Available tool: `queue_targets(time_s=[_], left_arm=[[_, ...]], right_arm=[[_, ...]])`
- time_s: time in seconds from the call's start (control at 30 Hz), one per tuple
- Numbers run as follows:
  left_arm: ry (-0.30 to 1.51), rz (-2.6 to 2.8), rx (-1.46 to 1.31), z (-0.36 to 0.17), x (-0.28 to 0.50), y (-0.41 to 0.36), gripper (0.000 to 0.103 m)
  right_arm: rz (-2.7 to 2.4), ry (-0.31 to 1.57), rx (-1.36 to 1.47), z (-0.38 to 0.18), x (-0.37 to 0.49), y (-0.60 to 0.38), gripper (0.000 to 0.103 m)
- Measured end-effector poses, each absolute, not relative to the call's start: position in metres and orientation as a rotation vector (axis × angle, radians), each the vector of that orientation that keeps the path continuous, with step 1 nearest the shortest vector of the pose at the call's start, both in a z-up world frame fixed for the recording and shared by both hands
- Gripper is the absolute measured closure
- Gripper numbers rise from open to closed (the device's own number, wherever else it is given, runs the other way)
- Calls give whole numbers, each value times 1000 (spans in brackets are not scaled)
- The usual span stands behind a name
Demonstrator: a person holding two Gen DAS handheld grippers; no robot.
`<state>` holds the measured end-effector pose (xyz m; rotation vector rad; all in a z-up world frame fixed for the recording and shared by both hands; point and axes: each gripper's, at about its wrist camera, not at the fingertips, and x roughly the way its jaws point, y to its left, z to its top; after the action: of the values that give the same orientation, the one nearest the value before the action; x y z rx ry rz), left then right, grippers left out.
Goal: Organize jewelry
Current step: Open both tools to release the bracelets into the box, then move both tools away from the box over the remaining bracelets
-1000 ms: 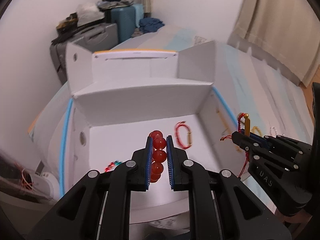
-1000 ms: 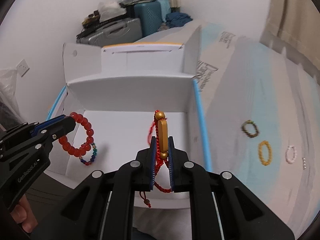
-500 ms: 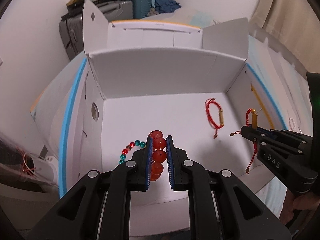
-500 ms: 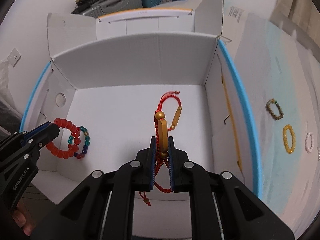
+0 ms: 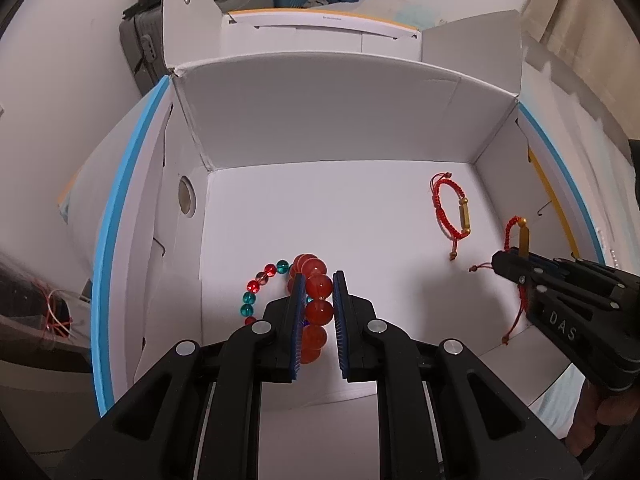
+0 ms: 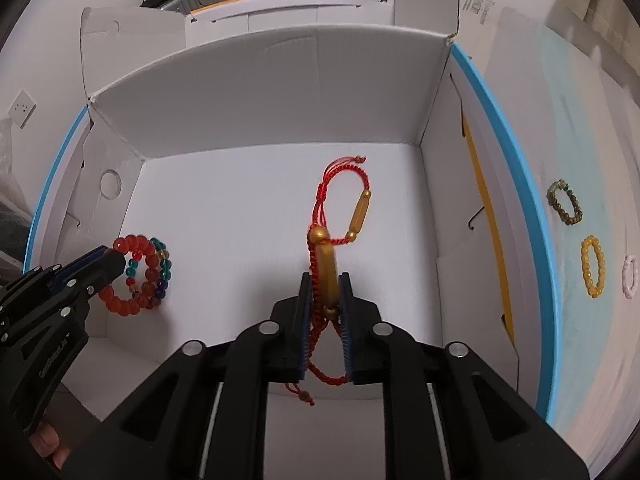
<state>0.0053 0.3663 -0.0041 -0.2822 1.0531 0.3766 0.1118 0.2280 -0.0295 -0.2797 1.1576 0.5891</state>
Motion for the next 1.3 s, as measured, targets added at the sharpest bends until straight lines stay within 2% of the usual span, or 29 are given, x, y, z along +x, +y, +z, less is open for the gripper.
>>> queue_targets(time_s=[0.07,0.13,0.17,0.23,0.4,0.5,0.6,0.77,1.3], left_arm=[[1050,387,-280,-2,4,367,89],[1035,399,-273,1,4,366,85],[1032,399,-272,3,3,365,80],[1020,410,-259,7,2,363,50],[981,426,-236,22,-1,357,30],[961,426,-220,31,0,348,21],[947,417,-204,39,3,336,10],[926,385,-181,52,13,310,6],[892,187,-108,63,67,183,6]], right_arm=[[604,1152,-267,-28,110,227,64],[614,1138,-256,-24,108,226,58],[616,1135,-255,-22,108,225,53],[630,1125,-248,-17,106,223,47],[654,1071,-211,2,102,211,26],[648,1021,-202,17,99,200,17],[640,986,-194,31,100,189,15],[603,939,-182,50,104,159,9],[430,891,-73,76,140,17,8]])
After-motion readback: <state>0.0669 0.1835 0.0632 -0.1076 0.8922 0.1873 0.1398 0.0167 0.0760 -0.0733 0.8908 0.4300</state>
